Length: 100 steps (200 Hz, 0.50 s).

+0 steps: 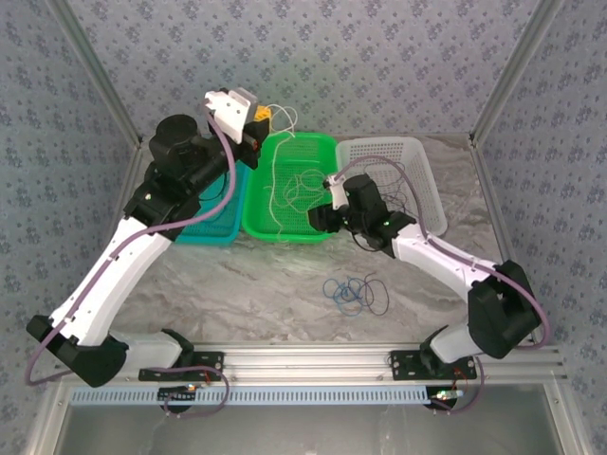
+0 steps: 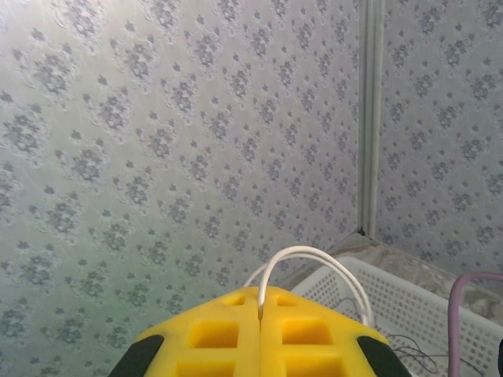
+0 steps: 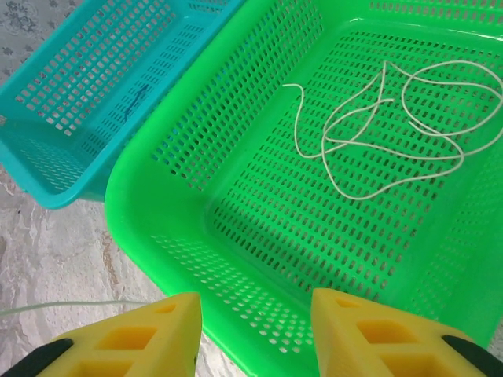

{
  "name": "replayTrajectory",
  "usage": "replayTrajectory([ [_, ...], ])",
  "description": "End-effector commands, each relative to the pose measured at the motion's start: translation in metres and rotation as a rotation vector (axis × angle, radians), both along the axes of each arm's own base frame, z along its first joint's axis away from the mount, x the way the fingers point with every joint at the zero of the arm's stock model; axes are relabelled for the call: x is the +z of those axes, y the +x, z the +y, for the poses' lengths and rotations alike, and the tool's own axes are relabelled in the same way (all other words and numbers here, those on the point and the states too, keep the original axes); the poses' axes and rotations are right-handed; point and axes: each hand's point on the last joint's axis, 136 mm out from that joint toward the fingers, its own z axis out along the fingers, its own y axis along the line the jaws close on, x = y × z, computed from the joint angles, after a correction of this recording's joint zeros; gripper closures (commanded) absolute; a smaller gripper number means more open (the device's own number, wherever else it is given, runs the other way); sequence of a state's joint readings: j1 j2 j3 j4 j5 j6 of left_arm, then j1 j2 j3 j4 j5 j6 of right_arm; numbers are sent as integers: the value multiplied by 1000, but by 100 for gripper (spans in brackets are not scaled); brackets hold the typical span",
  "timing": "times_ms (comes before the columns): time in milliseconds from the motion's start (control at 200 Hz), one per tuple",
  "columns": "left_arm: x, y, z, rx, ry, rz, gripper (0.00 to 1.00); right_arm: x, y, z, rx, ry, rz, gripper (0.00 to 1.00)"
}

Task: Untangle the cables

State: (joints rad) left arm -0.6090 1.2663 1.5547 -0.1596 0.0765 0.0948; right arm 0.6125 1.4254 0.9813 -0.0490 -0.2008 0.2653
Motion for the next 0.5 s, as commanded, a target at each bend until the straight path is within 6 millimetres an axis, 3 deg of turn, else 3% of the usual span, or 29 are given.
replayTrajectory([
  [0,22,-19,-1,-61,-55,-43,100,2,-4,-13,-33,-4,-11,55],
  [170,22,-12,5,-13,-49,-58,100,-4,-11,-19,-42,-5,1,55],
  [295,37,-28,-2,-90,-96,-66,100,-6,-17,-19,-31,3,5,52],
  [385,40,-38,-6,-129,-102,-62,100,-2,-32,0,78,27,-32,40],
  [495,32,-37,-8,-128,-102,-41,100,-3,-57,31,234,-12,-147,31],
])
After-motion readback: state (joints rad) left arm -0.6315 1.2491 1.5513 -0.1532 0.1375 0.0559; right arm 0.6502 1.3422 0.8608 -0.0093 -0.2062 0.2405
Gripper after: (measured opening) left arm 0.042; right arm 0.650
